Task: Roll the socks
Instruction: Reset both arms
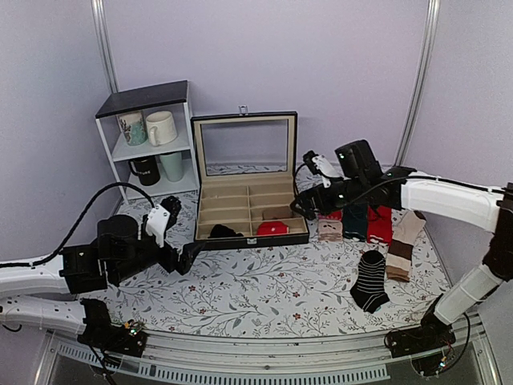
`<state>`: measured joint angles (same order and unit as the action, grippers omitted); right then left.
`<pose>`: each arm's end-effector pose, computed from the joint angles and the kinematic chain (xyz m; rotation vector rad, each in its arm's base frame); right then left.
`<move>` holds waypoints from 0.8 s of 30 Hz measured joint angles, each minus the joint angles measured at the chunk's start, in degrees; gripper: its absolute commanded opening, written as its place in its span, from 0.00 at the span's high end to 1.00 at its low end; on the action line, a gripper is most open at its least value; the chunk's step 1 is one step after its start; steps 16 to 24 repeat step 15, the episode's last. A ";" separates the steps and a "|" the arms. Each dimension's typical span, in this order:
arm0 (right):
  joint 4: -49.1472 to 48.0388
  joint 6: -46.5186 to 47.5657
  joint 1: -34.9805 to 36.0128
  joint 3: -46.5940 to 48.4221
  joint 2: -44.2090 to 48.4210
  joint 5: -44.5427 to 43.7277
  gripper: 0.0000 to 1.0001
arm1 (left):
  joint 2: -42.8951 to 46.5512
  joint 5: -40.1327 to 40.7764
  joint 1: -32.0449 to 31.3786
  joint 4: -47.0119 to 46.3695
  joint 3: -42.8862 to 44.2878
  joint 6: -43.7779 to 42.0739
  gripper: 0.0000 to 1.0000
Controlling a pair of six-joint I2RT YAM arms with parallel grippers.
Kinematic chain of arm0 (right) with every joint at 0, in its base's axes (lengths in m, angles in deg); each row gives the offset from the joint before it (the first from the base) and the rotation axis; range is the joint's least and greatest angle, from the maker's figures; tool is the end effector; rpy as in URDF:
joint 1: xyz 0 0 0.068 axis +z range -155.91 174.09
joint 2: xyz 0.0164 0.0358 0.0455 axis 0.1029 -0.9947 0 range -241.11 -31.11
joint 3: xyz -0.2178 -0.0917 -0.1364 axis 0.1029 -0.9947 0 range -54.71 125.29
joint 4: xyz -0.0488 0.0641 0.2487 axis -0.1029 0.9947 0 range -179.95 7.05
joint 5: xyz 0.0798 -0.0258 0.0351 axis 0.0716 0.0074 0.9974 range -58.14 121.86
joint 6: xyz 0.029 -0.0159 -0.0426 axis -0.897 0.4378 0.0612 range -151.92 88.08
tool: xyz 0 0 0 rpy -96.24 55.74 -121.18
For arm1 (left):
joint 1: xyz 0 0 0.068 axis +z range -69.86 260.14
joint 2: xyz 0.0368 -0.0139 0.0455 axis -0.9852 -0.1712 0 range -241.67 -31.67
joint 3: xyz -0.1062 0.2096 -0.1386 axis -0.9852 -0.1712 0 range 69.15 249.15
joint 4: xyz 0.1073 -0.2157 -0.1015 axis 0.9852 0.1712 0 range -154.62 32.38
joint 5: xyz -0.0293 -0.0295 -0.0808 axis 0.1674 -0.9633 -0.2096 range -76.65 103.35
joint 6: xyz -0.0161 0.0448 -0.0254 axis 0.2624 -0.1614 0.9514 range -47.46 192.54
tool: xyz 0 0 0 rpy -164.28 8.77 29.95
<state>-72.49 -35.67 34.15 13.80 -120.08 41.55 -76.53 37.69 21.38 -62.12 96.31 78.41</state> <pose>0.2654 0.2310 0.2810 -0.8032 2.1453 0.5972 0.1082 -0.1500 0.2455 0.5859 1.8147 -0.3596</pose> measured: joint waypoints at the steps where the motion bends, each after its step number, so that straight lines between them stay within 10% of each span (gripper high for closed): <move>1: -0.04 -1.66 -0.02 -2.38 2.58 -2.08 0.00 | -0.28 -0.28 0.09 -0.09 0.09 -0.02 0.01; 24: -0.44 -20.59 0.28 -25.75 25.75 -17.68 0.00 | 0.96 -3.45 0.70 -3.54 -1.53 0.31 0.01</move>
